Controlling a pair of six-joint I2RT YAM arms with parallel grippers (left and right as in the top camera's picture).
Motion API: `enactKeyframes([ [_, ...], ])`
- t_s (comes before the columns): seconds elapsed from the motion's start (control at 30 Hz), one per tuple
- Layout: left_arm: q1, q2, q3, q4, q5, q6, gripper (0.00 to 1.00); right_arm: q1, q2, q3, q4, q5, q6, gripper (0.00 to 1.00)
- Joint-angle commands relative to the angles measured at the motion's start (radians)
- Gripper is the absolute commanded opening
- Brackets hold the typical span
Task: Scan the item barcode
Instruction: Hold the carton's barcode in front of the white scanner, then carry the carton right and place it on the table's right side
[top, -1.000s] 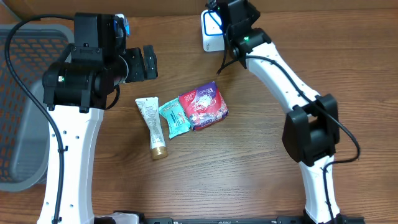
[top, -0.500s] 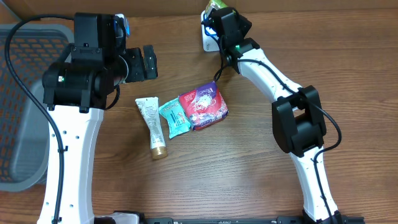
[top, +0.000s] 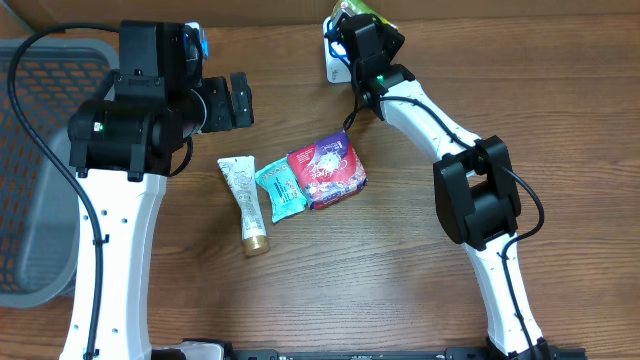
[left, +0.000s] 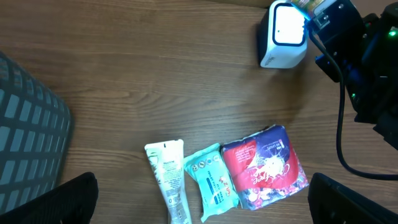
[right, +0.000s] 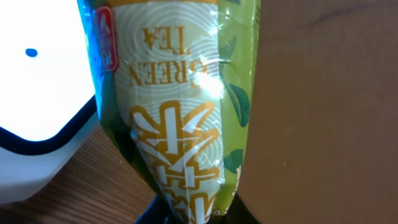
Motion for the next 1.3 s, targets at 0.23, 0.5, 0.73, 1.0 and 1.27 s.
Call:
enactKeyframes([
  [0.23, -0.001, 0.005, 0.014, 0.001, 0.007, 0.013, 1.0, 0.051, -0.198, 0.014, -0.193, -0.149, 0.2, 0.04],
  [0.5, -0.001, 0.005, 0.014, 0.001, 0.007, 0.013, 1.0, 0.022, -0.503, 0.014, -0.552, -0.49, 0.708, 0.04],
  [0.73, -0.001, 0.005, 0.014, 0.001, 0.007, 0.013, 1.0, -0.078, -0.715, 0.014, -0.965, -0.618, 1.026, 0.05],
  [1.0, -0.001, 0.005, 0.014, 0.001, 0.007, 0.013, 1.0, -0.31, -0.7, -0.069, -1.295, -0.621, 1.121, 0.04],
  [1.27, -0.001, 0.005, 0.014, 0.001, 0.007, 0.013, 1.0, -0.481, -0.673, -0.584, -0.938, -0.682, 1.065, 0.04],
])
